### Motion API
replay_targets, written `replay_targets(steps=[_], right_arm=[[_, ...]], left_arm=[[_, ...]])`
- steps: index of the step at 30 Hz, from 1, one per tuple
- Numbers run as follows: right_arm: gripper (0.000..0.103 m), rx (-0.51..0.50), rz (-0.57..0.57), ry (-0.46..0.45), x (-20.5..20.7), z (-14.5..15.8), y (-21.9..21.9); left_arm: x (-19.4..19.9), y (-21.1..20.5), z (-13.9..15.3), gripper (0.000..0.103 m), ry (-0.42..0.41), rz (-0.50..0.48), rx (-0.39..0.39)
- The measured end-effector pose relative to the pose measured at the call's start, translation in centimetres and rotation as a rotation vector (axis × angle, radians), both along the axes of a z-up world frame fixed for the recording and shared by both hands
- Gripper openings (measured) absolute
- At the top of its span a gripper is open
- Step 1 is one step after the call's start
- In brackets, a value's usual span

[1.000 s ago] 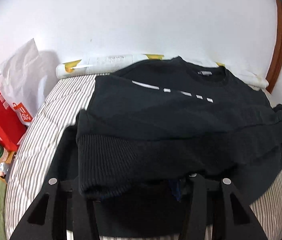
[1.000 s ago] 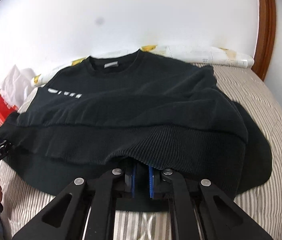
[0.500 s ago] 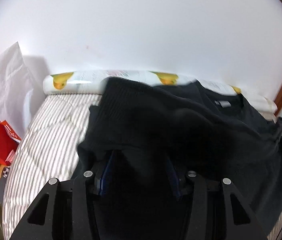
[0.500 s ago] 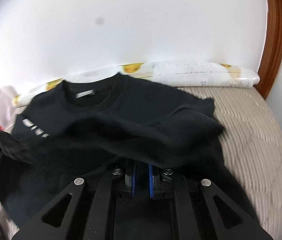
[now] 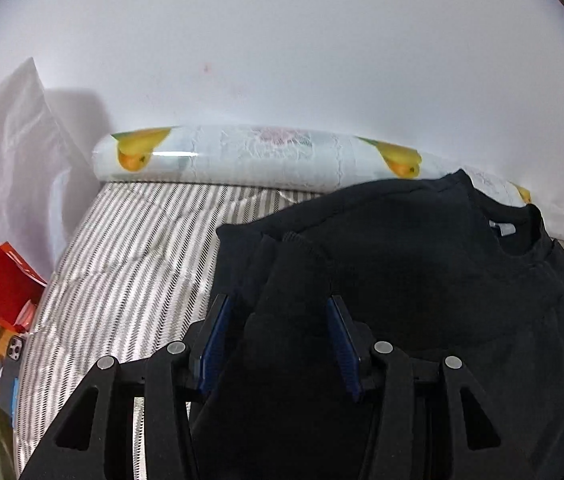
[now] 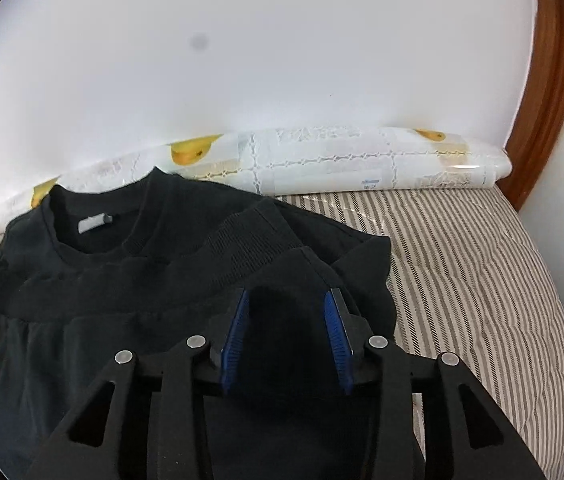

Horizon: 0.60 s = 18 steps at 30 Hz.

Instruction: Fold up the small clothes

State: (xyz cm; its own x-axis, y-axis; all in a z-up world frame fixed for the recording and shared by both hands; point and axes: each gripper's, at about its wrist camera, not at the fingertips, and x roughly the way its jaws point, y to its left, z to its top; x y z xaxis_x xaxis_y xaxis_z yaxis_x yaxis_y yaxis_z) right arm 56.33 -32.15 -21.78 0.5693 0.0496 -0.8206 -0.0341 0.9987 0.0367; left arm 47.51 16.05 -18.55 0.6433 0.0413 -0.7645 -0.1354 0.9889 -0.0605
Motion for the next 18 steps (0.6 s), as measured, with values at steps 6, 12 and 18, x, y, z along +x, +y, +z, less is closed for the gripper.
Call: replay_targets(steps=[6, 12, 18], right_arm=[[0.043, -0.025, 0.021, 0.021, 1.3, -0.9, 0.5], [0.043, -0.006, -0.001, 0.000, 2.1, -0.7, -0.1], [0.049, -0.018, -0.009, 0.025, 3.0, -1.3, -0.3]], left_arm=[[-0.1, -0.5, -0.3, 0.035, -0.008, -0.018, 0.024], [0.0, 0.1, -0.6, 0.035, -0.008, -0.022, -0.029], [-0.4, 0.4, -0.4, 0.019, -0.035, -0.008, -0.038]])
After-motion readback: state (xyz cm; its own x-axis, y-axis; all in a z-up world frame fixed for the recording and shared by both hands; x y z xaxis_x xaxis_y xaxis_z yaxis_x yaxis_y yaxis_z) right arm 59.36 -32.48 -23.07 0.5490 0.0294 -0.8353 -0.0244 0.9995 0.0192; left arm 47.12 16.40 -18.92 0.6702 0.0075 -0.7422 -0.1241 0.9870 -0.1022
